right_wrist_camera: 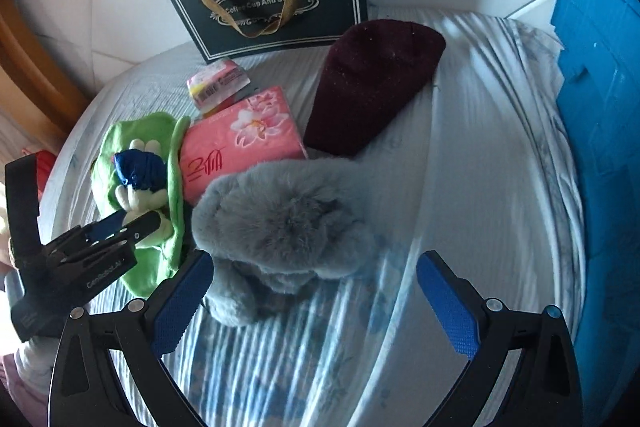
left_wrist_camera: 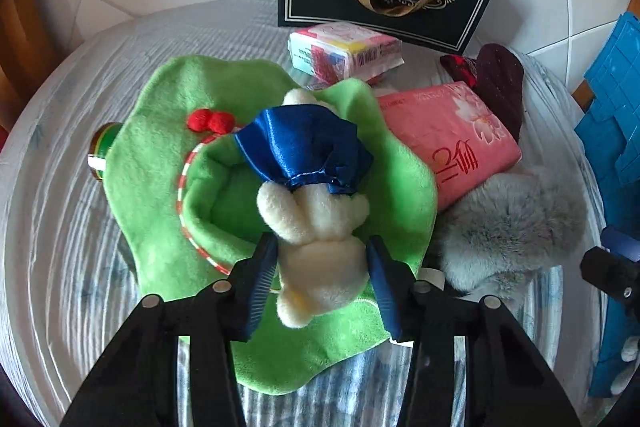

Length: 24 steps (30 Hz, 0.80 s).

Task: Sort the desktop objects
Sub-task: 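Grasp the white plush bunny with the left tool while the right tool grasps the grey plush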

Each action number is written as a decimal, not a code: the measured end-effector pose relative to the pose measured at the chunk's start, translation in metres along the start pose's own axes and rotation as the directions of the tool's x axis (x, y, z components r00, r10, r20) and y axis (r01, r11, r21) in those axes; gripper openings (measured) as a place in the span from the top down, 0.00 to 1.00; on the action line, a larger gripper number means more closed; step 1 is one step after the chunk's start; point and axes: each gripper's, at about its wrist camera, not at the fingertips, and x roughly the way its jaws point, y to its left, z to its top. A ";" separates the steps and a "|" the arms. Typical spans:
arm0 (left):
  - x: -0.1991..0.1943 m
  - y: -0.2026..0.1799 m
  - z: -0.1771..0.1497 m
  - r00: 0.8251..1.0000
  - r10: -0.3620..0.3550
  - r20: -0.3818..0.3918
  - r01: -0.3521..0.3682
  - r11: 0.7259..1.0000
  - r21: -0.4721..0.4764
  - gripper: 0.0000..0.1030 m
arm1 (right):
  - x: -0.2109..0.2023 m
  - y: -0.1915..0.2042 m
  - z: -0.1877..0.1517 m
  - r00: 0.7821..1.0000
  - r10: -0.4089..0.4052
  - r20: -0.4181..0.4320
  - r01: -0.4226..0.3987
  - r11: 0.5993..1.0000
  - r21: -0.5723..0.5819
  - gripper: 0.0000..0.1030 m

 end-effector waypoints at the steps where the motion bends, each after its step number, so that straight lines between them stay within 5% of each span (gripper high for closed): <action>1: 0.003 -0.001 0.000 1.000 0.010 0.002 -0.010 1.000 0.009 0.56 | 0.007 0.003 0.000 1.000 0.002 -0.013 -0.002 1.000 -0.006 0.00; 20: 0.013 0.002 0.002 1.000 -0.002 0.024 0.002 1.000 -0.006 0.59 | 0.082 0.038 0.014 0.996 -0.038 -0.075 0.032 0.996 -0.079 0.00; 24: -0.005 -0.002 0.000 0.998 0.006 0.057 -0.007 1.000 0.012 0.59 | 0.075 0.043 0.009 0.997 -0.049 -0.060 0.042 0.994 -0.104 0.19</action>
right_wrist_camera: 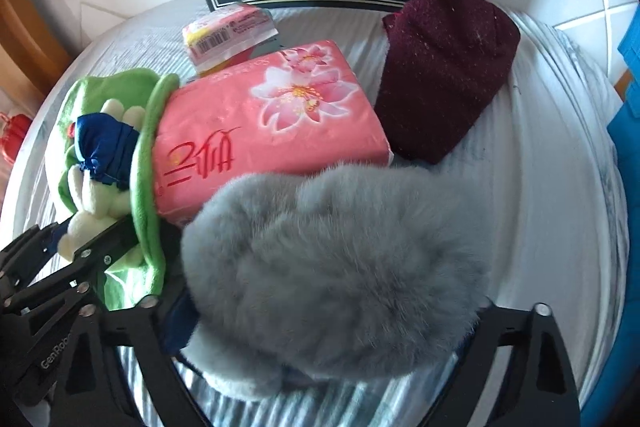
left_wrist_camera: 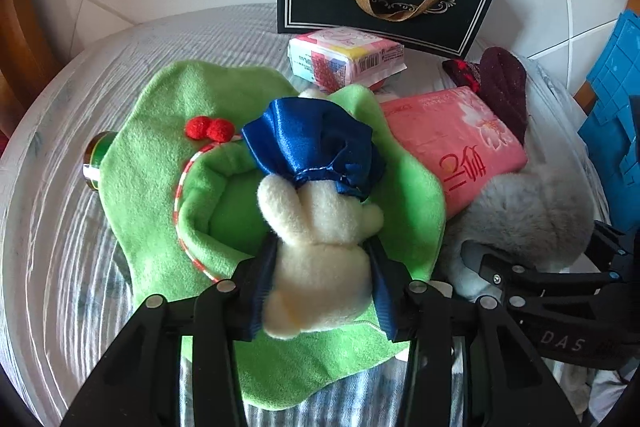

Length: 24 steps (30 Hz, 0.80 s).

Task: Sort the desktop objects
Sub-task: 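Grasp the white plush bunny with the left tool while the right tool grasps the grey plush, then lift the bunny with the left tool while the right tool lifts the grey plush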

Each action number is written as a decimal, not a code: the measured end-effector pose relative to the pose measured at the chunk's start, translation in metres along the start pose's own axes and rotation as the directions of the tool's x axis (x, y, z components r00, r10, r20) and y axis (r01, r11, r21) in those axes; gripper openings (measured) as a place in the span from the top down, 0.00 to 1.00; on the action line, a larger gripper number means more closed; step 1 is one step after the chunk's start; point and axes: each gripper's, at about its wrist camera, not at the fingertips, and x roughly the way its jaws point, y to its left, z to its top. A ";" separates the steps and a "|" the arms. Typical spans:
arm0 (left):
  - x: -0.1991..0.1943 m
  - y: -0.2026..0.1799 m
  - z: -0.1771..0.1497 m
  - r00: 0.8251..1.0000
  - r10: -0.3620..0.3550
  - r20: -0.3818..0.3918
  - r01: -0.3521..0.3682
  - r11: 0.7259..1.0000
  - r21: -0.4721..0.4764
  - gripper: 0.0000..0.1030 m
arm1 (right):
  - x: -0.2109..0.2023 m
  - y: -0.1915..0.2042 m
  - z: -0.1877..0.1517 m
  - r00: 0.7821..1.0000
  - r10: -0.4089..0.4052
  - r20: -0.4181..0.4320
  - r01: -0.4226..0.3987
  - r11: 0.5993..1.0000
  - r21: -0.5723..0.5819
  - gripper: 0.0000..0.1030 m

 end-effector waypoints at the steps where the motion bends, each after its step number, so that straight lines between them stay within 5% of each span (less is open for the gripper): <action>1: -0.007 0.000 0.000 1.000 0.004 0.014 -0.004 1.000 0.003 0.59 | -0.003 0.001 -0.002 1.000 0.010 0.001 -0.010 1.000 -0.002 0.25; 5: -0.035 -0.001 0.000 0.998 -0.001 0.064 0.000 1.000 0.004 0.59 | -0.024 0.004 -0.009 0.999 0.033 0.030 -0.033 0.999 -0.014 0.41; 7: -0.046 -0.004 -0.001 0.997 0.000 0.082 -0.001 1.000 0.007 0.59 | -0.038 0.005 -0.012 0.997 0.054 0.051 -0.053 0.998 -0.016 0.62; 9: -0.055 -0.005 -0.004 0.995 -0.001 0.095 0.000 1.000 0.004 0.59 | -0.049 0.009 -0.013 0.996 0.061 0.068 -0.059 0.998 -0.029 0.70; 14: -0.066 -0.003 -0.014 0.996 0.011 0.085 -0.010 1.000 -0.004 0.59 | -0.060 0.010 -0.016 0.995 0.073 0.065 -0.071 0.997 -0.028 0.76; 15: -0.064 -0.002 -0.016 0.997 0.013 0.076 -0.012 1.000 -0.008 0.59 | -0.060 0.011 -0.020 0.995 0.079 0.056 -0.078 0.997 -0.029 0.67; 16: -0.061 0.000 -0.018 0.998 0.014 0.063 -0.013 1.000 -0.012 0.59 | -0.060 0.010 -0.023 0.996 0.074 0.054 -0.073 0.997 -0.024 0.38; 18: -0.053 0.003 -0.022 0.999 0.017 0.040 -0.016 1.000 -0.022 0.59 | -0.059 0.007 -0.023 0.997 0.059 0.053 -0.058 0.998 -0.021 0.01; 24: -0.023 0.000 -0.022 1.000 0.011 -0.016 -0.012 1.000 -0.021 0.59 | -0.039 -0.009 -0.017 0.999 0.035 0.039 -0.034 0.999 -0.013 0.01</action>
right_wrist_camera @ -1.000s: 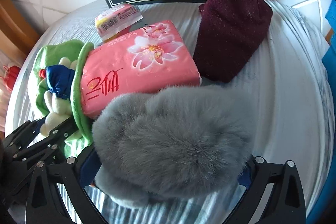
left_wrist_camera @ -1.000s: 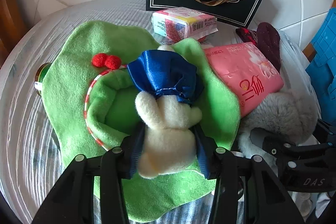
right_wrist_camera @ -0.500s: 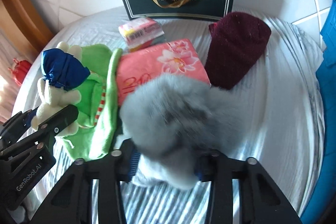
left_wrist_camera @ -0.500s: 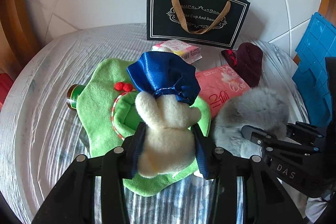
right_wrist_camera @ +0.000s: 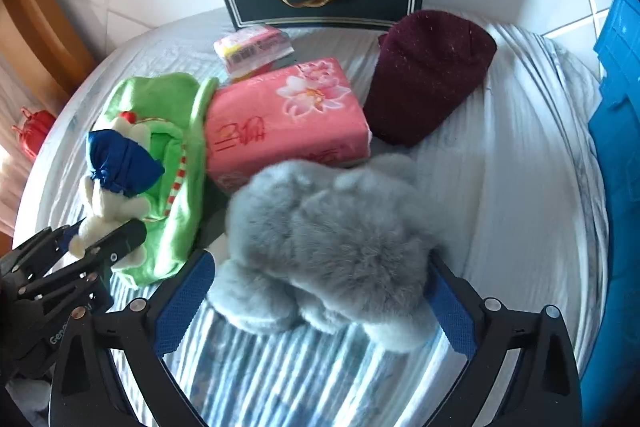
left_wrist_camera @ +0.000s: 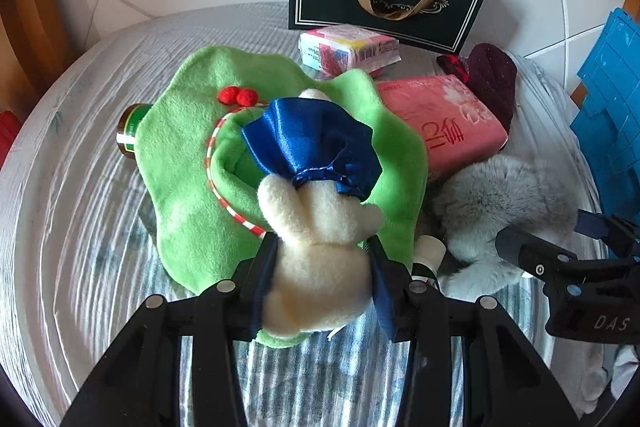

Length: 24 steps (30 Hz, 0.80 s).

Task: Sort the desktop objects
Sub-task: 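Lift the bunny with the left tool while the right tool lifts the grey plush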

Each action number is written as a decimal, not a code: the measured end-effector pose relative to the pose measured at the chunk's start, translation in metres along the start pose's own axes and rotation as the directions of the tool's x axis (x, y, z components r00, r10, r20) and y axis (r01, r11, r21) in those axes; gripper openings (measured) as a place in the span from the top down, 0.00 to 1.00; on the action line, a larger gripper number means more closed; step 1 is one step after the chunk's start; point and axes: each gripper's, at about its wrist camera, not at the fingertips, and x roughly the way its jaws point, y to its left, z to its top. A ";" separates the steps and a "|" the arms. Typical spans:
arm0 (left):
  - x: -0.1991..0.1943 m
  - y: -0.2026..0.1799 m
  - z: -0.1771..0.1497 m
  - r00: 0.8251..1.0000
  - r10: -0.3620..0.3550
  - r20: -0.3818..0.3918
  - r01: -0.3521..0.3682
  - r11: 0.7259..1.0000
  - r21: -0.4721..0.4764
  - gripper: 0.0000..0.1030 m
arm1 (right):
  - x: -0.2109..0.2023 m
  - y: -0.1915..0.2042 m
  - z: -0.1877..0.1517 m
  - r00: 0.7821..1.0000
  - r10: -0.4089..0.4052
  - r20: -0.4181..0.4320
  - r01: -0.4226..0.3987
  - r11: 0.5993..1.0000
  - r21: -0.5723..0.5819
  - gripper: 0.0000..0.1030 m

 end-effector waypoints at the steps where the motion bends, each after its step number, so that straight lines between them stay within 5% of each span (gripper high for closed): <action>1: 0.006 -0.001 0.001 1.000 0.000 -0.008 0.000 1.000 0.004 0.59 | 0.007 -0.003 0.002 1.000 -0.004 -0.010 0.004 1.000 0.008 0.00; 11: 0.030 -0.003 0.013 1.000 0.005 -0.022 -0.005 1.000 0.010 0.59 | 0.061 0.003 0.021 0.999 0.000 -0.036 0.000 1.000 -0.019 0.00; 13: 0.027 -0.003 0.013 1.000 0.005 -0.016 -0.004 1.000 0.021 0.59 | 0.055 0.004 0.025 1.000 0.010 -0.011 -0.010 1.000 -0.006 0.26; 16: 0.016 -0.005 0.014 1.000 -0.003 0.003 0.003 1.000 0.024 0.59 | 0.035 0.011 0.028 0.999 0.026 0.019 -0.025 0.999 -0.024 0.48; 24: -0.053 -0.012 0.017 0.992 -0.027 0.121 0.023 0.999 0.039 0.59 | -0.050 0.024 0.021 0.985 0.064 0.162 -0.058 0.998 -0.037 0.50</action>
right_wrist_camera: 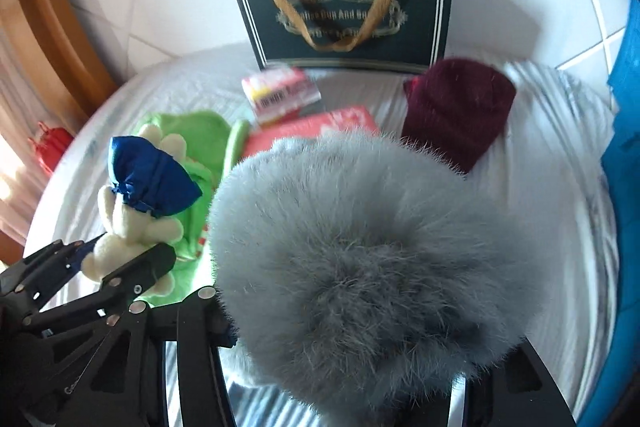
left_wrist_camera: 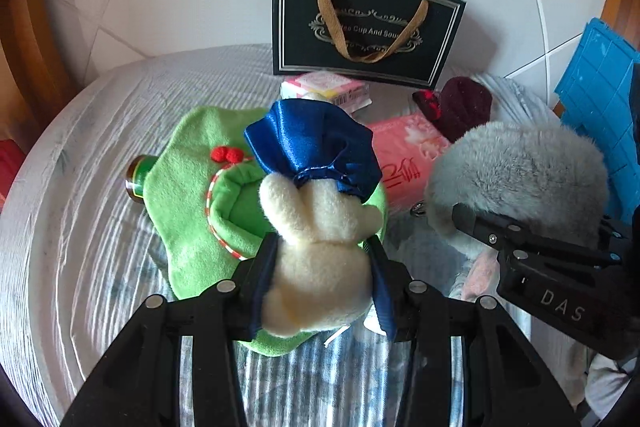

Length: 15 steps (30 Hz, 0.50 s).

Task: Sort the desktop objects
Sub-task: 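Lift the bunny with the left tool while the right tool lifts the grey plush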

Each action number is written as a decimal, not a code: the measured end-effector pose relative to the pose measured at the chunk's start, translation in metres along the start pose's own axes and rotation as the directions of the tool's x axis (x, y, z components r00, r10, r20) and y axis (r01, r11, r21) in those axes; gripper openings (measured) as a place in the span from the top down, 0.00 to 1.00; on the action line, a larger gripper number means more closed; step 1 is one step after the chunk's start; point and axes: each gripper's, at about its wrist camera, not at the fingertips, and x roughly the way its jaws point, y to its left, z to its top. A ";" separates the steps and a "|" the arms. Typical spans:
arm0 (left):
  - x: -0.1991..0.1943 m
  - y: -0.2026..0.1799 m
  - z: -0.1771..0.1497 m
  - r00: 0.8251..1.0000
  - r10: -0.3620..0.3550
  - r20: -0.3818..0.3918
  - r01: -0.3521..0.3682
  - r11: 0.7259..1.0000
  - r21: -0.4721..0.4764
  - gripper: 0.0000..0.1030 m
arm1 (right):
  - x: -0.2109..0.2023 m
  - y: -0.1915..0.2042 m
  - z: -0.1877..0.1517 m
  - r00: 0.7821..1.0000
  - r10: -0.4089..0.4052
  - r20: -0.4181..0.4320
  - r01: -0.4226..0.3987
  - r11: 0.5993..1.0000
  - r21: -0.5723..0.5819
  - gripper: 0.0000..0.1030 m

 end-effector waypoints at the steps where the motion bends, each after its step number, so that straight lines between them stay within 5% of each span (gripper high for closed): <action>1: -0.011 -0.001 0.002 1.000 -0.003 0.020 0.003 1.000 0.003 0.59 | -0.015 0.002 0.002 1.000 0.000 0.025 0.000 1.000 0.002 0.50; 8: -0.092 -0.017 0.007 0.987 -0.030 0.157 0.026 0.999 0.029 0.59 | -0.110 0.013 -0.005 0.983 -0.017 0.181 0.018 1.000 0.000 0.50; 15: -0.165 -0.057 0.004 0.959 -0.086 0.269 0.062 0.993 0.098 0.59 | -0.205 0.014 -0.017 0.943 -0.073 0.326 0.072 0.997 0.015 0.49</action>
